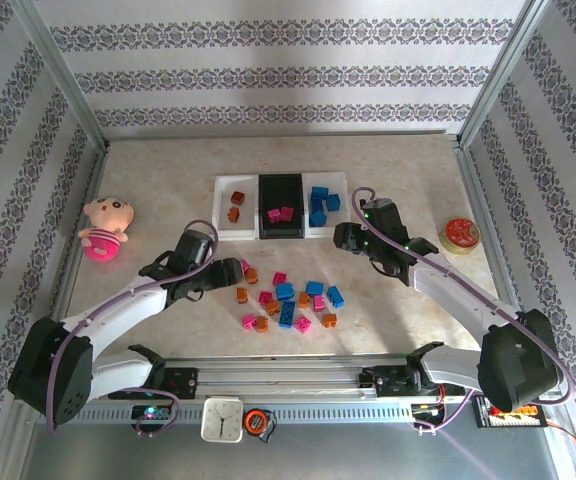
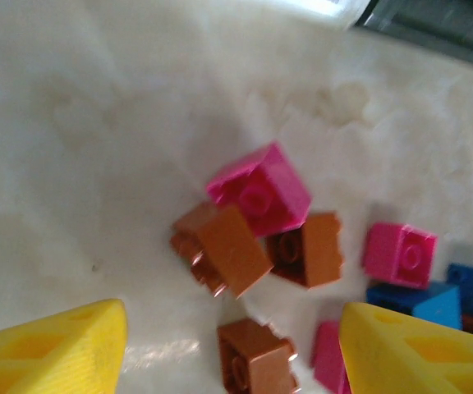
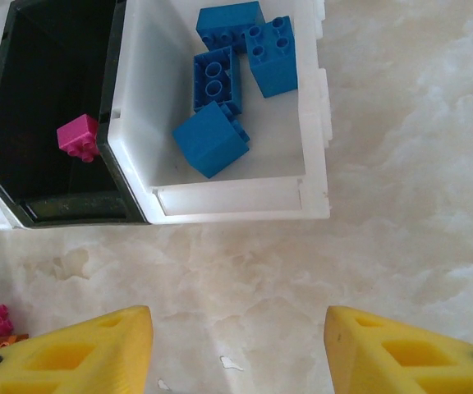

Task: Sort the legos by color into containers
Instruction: Pick up the lego from the center of the table.

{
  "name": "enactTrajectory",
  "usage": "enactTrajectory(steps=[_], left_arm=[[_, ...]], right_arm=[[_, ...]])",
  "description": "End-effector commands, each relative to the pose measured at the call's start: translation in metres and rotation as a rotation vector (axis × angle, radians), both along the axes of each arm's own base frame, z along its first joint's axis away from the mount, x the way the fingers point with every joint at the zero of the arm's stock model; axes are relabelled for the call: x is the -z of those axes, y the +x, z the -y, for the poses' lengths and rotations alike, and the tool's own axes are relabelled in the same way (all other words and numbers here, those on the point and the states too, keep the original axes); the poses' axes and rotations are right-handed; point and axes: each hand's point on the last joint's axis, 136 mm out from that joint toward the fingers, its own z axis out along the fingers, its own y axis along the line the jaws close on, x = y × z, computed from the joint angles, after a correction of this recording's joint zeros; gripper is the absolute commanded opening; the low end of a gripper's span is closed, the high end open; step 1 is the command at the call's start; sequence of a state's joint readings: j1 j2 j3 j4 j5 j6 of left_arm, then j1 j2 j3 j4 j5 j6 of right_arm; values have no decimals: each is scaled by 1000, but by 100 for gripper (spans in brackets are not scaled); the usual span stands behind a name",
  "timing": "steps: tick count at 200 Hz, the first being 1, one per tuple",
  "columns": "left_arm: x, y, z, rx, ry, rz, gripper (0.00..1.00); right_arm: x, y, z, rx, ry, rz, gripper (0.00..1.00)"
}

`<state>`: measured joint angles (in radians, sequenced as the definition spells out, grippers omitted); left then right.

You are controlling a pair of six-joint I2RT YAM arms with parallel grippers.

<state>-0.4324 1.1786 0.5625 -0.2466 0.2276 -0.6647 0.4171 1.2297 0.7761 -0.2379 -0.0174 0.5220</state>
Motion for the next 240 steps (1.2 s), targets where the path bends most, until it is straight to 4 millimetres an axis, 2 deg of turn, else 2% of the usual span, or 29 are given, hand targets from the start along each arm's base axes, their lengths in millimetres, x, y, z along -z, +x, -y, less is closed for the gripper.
enactTrajectory(steps=[1, 62, 77, 117, 156, 174, 204, 223, 240], left_arm=[[-3, 3, 16, 23, -76, 16, 68], [15, 21, 23, 41, -39, 3, 58], [21, 24, 20, 28, -7, -9, 55], [30, 28, 12, 5, 42, -4, 54], [32, 38, 15, 14, 49, 20, 54], [34, 41, 14, 22, 73, 19, 46], [32, 35, 10, 23, 81, 8, 32], [30, 22, 0, 11, 104, 1, 29], [20, 13, -6, 3, 106, 14, 27]], right_arm=[[5, -1, -6, -8, 13, -10, 57], [3, -5, -1, -4, -7, -5, 57], [3, -6, 1, -2, -9, -5, 57], [1, -7, 0, -6, -7, -1, 57], [3, -6, 0, -9, -11, -7, 57], [4, -6, 0, -9, -12, -10, 57], [3, -7, 2, -8, -18, -8, 57], [2, -7, 3, -7, -17, -3, 57], [1, -6, 3, -7, -17, 0, 57]])
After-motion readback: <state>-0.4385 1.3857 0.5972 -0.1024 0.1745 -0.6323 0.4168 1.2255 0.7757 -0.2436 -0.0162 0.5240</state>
